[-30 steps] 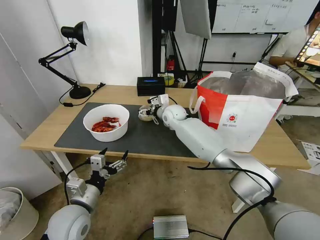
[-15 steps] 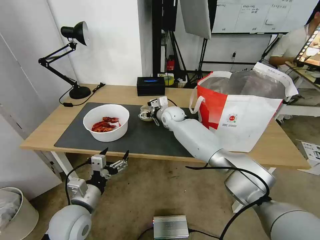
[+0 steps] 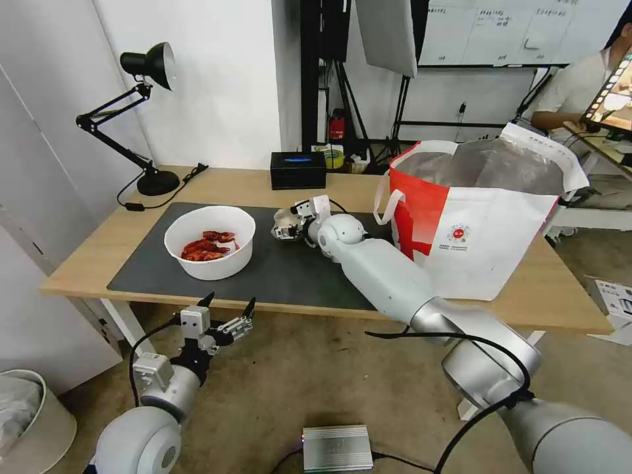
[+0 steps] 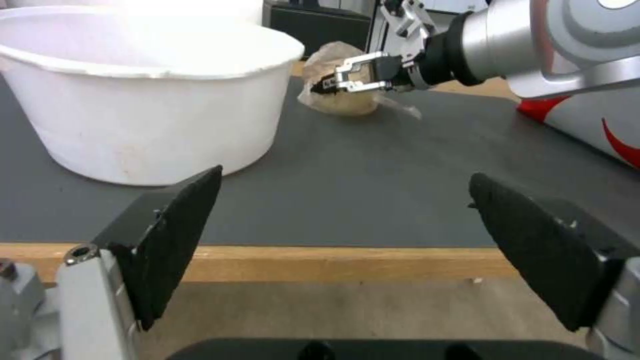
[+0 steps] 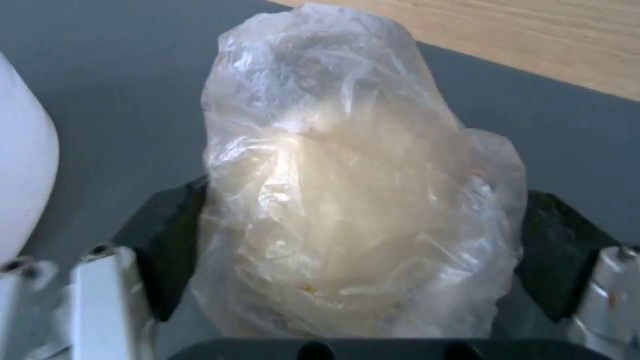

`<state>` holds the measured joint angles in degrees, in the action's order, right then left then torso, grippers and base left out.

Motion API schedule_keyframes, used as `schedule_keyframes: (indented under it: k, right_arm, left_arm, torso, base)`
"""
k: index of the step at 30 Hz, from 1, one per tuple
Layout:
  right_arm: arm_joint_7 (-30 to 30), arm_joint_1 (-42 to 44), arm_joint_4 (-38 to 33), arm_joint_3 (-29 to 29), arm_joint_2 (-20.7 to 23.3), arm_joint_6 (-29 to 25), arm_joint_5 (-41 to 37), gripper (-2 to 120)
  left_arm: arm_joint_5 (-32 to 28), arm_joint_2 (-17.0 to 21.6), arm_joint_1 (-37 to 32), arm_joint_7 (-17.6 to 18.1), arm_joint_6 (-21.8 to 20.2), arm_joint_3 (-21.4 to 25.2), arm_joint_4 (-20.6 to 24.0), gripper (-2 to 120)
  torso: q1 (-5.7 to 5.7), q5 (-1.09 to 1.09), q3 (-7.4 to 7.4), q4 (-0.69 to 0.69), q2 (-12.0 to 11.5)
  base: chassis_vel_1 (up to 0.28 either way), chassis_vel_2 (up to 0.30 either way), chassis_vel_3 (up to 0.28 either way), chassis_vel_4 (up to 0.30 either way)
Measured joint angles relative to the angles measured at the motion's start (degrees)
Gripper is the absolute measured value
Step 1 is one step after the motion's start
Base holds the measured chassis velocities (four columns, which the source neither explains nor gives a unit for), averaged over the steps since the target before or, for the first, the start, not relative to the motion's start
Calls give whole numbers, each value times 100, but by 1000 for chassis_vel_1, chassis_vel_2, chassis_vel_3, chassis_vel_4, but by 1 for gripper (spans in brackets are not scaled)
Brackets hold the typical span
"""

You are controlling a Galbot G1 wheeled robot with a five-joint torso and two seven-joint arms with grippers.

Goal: Pick up the trash from the table and place it into the takeout bag.

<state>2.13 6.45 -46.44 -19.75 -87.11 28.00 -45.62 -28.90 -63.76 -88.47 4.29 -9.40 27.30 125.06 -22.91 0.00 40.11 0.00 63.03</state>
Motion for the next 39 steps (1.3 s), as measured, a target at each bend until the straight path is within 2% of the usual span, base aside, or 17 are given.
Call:
schedule_keyframes:
  k: [2,3,4,7,8,12,14,15,17,18,22,31,34,35,37,38,39]
  right_arm:
    - [-9,-2,2,-2,-4,-1,0,80]
    - [-14,-3,3,-4,-5,-1,0,71]
    - [-14,-3,3,-4,-5,-1,0,71]
    - [-15,3,0,-4,2,2,-2,57]
    - [-15,3,0,-4,2,2,-2,57]
    - [-6,38,-27,-3,34,6,-12,37]
    - [-4,42,-32,-3,39,7,-14,37]
    - [0,50,-41,-2,51,10,-17,31]
    - [2,56,-48,-2,58,10,-21,26]
    - [7,66,-61,0,67,13,-26,17]
    - [22,102,-87,13,97,12,-31,7]
    - [163,204,-437,129,273,35,-39,6]
    - [376,259,-1058,133,564,139,-135,6]
    - [376,259,-1058,133,564,139,-135,6]
    - [685,299,-1632,80,871,312,-358,6]
    - [685,299,-1632,80,871,312,-358,6]
    - [955,339,-2021,48,1082,438,-527,5]
  left_arm:
    - [3,-7,-6,0,3,1,8,100]
    - [5,-10,-9,0,6,5,12,100]
    - [5,-10,-9,0,6,5,12,100]
    - [7,-13,-12,0,18,7,14,100]
    - [7,-13,-12,0,18,7,14,100]
    - [6,-17,6,2,30,0,4,100]
    - [6,-16,9,2,31,-3,0,100]
    - [3,-16,17,2,32,-7,-9,100]
    - [2,-16,21,3,34,-9,-17,100]
    - [1,-14,26,3,38,-16,-34,100]
    - [-1,-18,32,5,41,-34,-52,100]
    - [-7,-13,49,8,46,-39,-71,100]
    - [-21,3,54,11,47,-35,-68,100]
    - [-21,3,54,11,47,-35,-68,100]
    - [-29,13,52,17,47,-23,-53,100]
    - [-29,13,52,17,47,-23,-53,100]
    - [-31,16,42,19,48,-12,-38,100]
  torso:
    - [0,0,0,0,0]
    - [0,0,0,0,0]
    - [0,0,0,0,0]
    - [0,0,0,0,0]
    - [0,0,0,0,0]
    - [0,0,0,0,0]
    - [0,0,0,0,0]
    - [0,0,0,0,0]
    - [0,0,0,0,0]
    - [0,0,0,0,0]
    - [0,1,-1,0,0]
    - [-1,0,1,0,-1]
    - [-1,1,0,0,0]
    - [-1,1,0,0,0]
    - [-1,1,0,-1,0]
    - [-1,1,0,-1,0]
    - [-1,1,0,-1,0]
  base:
    - [0,0,0,0]
    - [0,0,0,0]
    - [0,0,0,0]
    - [0,0,0,0]
    - [0,0,0,0]
    - [0,0,0,0]
    - [0,0,0,0]
    - [0,0,0,0]
    - [0,0,0,0]
    - [0,0,0,0]
    - [0,0,0,0]
    - [0,0,0,0]
    - [0,0,0,0]
    - [0,0,0,0]
    - [0,0,0,0]
    - [0,0,0,0]
    - [0,0,0,0]
